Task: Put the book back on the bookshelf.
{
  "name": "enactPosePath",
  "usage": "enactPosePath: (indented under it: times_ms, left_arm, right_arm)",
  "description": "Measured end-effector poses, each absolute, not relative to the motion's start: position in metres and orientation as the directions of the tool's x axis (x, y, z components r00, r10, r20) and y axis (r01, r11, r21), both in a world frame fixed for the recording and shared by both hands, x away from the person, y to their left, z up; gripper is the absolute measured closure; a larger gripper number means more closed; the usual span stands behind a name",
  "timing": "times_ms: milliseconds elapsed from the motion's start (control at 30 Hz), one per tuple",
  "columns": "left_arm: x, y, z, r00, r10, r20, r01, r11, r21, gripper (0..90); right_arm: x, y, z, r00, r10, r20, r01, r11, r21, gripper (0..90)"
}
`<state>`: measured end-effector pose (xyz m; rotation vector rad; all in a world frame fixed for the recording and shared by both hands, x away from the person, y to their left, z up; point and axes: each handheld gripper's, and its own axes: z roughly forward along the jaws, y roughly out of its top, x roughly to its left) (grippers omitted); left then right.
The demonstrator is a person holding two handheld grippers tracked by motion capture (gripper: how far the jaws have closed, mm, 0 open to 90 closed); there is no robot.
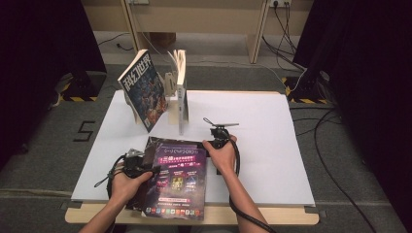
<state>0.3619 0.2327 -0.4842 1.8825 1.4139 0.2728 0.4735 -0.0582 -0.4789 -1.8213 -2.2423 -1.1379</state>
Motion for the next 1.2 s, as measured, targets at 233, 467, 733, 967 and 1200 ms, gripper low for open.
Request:
enactPosePath:
  times_ms: [233, 467, 733, 967, 1200]
  left_arm:
    - [0.361, 0.232, -0.484, 0.354, 0.899, -0.258, 0.736, -0.097, 0.670, 58.8]
    - [0.360, 0.231, -0.485, 0.343, 0.902, -0.261, 0.733, -0.084, 0.675, 59.7]
    - [0.360, 0.230, -0.485, 0.339, 0.906, -0.255, 0.729, -0.082, 0.680, 60.1]
    - [0.360, 0.230, -0.485, 0.340, 0.904, -0.258, 0.730, -0.080, 0.679, 61.0]
    - [0.359, 0.229, -0.485, 0.340, 0.904, -0.258, 0.729, -0.080, 0.680, 61.9]
  right_arm:
    - [0.472, -0.063, -0.477, -0.286, 0.819, 0.497, 0.871, 0.007, 0.491, 55.1]
    - [0.464, -0.070, -0.451, -0.278, 0.753, 0.596, 0.867, -0.070, 0.493, 58.9]
    - [0.459, -0.074, -0.453, -0.270, 0.757, 0.595, 0.888, -0.042, 0.457, 58.9]
    - [0.455, -0.080, -0.463, -0.267, 0.765, 0.587, 0.908, -0.004, 0.418, 58.9]
    - [0.452, -0.084, -0.471, -0.244, 0.766, 0.595, 0.919, -0.013, 0.394, 56.9]
